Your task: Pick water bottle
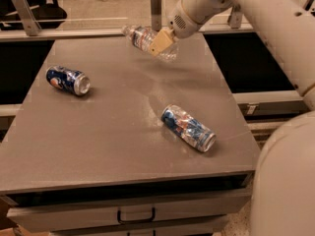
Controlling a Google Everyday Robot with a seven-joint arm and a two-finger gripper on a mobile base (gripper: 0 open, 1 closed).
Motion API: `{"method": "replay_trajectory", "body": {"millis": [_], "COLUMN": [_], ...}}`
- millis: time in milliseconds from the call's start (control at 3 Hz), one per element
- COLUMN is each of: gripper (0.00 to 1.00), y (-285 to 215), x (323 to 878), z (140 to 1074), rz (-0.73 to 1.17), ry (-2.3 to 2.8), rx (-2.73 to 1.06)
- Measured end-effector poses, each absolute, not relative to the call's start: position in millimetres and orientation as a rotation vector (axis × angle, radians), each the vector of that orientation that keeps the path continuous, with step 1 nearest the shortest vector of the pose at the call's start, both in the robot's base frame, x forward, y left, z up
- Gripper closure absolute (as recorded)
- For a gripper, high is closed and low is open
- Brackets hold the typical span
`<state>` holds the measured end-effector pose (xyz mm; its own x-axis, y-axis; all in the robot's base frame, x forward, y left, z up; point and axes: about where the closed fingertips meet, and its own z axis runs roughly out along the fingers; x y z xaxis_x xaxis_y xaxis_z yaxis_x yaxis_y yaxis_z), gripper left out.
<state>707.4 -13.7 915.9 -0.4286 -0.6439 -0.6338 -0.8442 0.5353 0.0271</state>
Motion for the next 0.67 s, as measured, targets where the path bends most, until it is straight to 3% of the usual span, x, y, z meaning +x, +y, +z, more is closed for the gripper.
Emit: {"method": "replay_trajectory", "body": {"millis": [333,667], "gripper": [1.00,1.00], "y": [9.0,21.1], "x": [653.6,644.4], "z": [949.5,952.1], "rz": [0.645,0.664], "ry": [2.000,1.901], "rx": [-1.406,-1.501]}}
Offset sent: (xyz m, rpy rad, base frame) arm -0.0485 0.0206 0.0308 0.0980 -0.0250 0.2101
